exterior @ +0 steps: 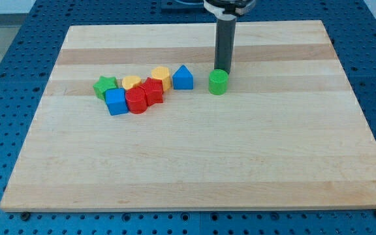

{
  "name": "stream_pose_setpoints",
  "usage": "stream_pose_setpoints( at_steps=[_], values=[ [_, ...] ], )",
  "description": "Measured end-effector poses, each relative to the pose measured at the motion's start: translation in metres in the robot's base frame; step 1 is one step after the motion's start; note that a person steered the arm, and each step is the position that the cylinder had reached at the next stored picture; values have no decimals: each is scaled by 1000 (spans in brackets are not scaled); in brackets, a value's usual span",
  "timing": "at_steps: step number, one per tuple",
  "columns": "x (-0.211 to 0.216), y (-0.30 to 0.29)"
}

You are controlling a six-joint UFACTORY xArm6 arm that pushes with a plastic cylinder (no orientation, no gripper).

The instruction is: Push green cricle into blue triangle

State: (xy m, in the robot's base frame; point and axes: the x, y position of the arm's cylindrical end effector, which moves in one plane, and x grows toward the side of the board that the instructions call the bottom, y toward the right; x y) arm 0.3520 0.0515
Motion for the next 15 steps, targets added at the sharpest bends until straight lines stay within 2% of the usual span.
stream_pose_setpoints(
  at_steps=[1,2,3,4,6,11,13,14,15],
  values=[
    [-20,17],
    [-7,43],
    [34,57],
    [35,57],
    [46,21],
    [39,17],
    [39,-12],
    [39,-6],
    [25,47]
  ],
)
